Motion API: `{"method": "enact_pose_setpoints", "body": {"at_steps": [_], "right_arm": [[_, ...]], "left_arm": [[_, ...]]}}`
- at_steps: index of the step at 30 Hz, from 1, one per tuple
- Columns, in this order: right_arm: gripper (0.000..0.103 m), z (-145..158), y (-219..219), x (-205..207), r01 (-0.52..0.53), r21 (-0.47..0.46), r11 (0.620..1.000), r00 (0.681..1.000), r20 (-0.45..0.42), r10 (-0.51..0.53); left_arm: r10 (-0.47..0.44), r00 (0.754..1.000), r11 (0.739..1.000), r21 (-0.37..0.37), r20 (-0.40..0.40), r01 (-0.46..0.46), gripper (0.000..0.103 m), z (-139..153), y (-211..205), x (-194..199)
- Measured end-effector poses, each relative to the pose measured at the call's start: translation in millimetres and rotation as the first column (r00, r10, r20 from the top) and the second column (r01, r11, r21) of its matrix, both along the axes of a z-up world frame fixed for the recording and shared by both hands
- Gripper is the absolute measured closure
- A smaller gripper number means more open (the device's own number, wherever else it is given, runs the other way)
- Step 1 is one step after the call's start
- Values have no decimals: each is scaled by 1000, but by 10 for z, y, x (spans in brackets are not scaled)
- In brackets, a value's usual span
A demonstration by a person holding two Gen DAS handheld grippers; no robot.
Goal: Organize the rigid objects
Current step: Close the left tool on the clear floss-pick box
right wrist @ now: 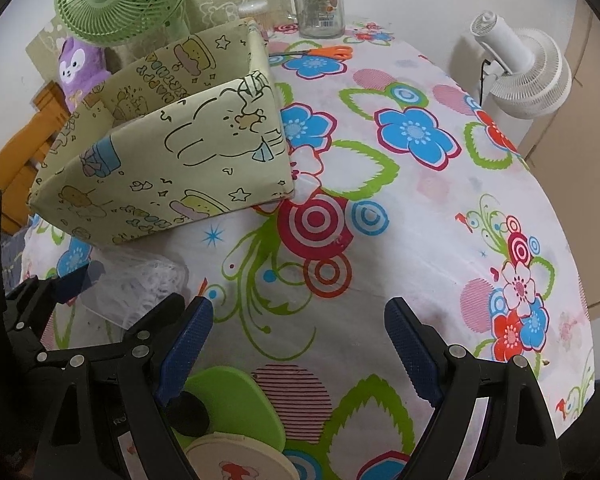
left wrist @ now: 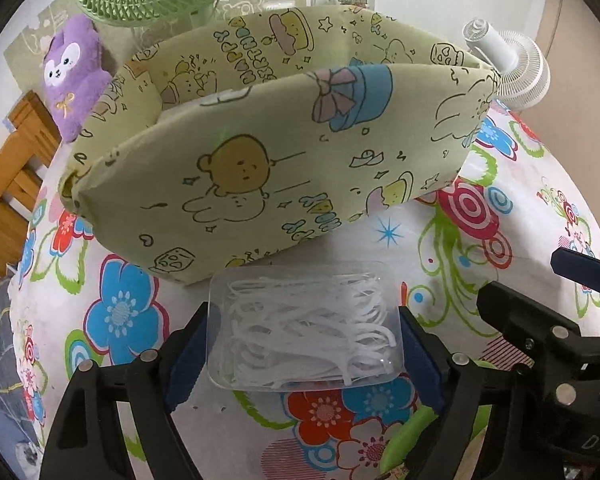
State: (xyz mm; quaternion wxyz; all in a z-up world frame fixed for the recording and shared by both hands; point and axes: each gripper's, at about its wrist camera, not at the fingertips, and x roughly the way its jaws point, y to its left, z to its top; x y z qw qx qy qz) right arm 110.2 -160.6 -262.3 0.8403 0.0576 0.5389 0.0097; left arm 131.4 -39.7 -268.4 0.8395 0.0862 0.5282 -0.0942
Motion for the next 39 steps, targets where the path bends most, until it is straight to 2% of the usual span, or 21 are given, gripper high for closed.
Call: {"method": "enact_pose_setpoints", "body": {"at_steps": [18, 39], "right_arm": [[13, 28, 203, -166, -36, 3, 999, 999, 11, 36], [15, -33, 447, -513, -79, -13, 997, 997, -8, 79]], "left_arm": [[51, 998, 999, 8, 26, -52, 16, 88, 286, -297], [92, 996, 996, 16, -12, -92, 16, 47, 600, -687]]}}
